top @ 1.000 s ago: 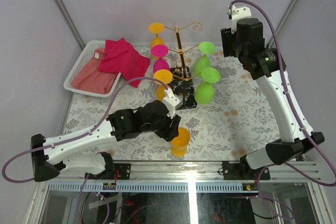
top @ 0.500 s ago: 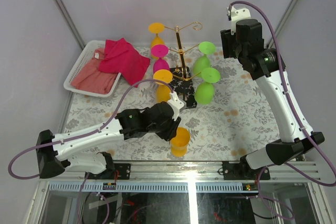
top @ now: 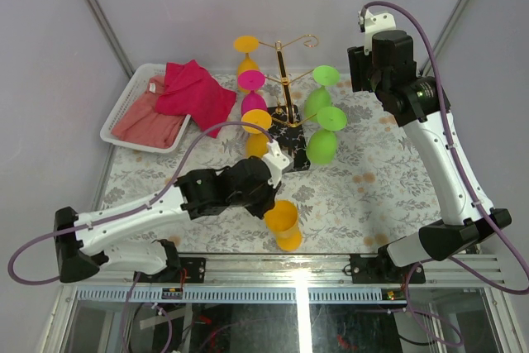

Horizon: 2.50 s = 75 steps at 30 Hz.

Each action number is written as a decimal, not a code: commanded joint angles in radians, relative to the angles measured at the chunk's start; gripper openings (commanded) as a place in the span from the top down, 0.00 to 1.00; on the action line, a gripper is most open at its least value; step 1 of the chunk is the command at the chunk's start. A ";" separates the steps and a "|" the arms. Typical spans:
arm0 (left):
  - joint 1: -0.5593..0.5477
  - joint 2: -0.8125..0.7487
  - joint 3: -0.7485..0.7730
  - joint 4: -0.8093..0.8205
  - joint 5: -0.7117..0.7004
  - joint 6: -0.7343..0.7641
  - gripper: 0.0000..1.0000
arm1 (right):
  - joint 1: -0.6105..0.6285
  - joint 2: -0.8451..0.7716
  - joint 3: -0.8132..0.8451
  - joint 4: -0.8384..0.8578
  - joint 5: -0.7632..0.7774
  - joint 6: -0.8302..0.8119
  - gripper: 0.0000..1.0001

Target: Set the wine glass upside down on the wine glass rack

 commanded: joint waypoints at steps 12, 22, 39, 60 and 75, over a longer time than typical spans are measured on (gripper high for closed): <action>-0.007 -0.332 0.133 0.458 -0.089 0.254 1.00 | -0.005 0.030 0.138 -0.080 0.004 0.030 0.28; -0.006 -0.267 0.138 0.859 -0.391 0.712 1.00 | -0.005 0.142 0.246 -0.080 -0.071 0.081 0.28; 0.367 0.044 0.018 1.655 -0.376 0.614 1.00 | -0.051 0.164 0.401 -0.096 -0.245 0.137 0.28; 0.603 0.089 -0.056 1.814 0.130 0.150 1.00 | -0.078 -0.051 -0.149 0.943 -1.027 0.830 0.26; 0.602 0.146 -0.147 2.105 0.063 0.031 1.00 | -0.077 -0.060 -0.343 1.244 -0.963 1.098 0.30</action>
